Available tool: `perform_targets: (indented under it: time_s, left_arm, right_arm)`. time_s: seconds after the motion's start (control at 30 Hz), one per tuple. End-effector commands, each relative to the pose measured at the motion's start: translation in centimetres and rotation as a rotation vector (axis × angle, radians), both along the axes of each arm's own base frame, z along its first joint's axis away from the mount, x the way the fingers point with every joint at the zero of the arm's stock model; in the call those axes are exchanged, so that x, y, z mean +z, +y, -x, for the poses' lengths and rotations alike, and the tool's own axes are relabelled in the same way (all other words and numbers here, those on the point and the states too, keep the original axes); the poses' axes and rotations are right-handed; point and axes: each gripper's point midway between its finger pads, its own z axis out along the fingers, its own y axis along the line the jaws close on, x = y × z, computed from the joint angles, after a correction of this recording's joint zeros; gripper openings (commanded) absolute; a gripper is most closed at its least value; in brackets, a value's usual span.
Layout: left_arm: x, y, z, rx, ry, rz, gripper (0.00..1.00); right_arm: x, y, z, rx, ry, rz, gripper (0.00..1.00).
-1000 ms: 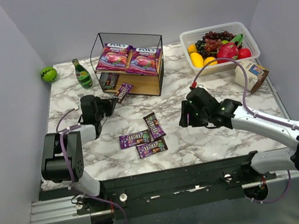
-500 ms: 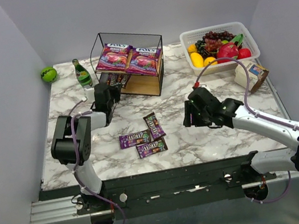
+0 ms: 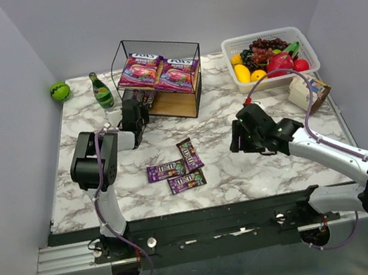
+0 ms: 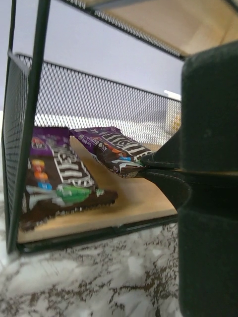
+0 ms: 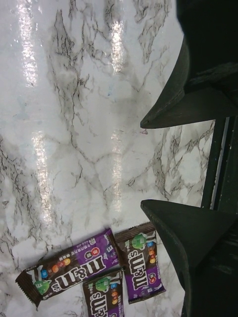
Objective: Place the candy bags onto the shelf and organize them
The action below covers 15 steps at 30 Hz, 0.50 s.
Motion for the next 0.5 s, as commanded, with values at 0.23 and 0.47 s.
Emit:
perform_targets:
  time_s: [0.23, 0.47]
  left_arm:
    - [-4.0, -0.3, 0.2, 0.071, 0.117, 0.027, 0.04]
    - [-3.9, -0.8, -0.7, 0.047, 0.12, 0.01, 0.16]
  right_arm:
    - [-0.5, -2.1, 0.3, -0.037, 0.012, 0.049, 0.68]
    - [-0.7, -2.5, 0.1, -0.042, 0.019, 0.054, 0.68]
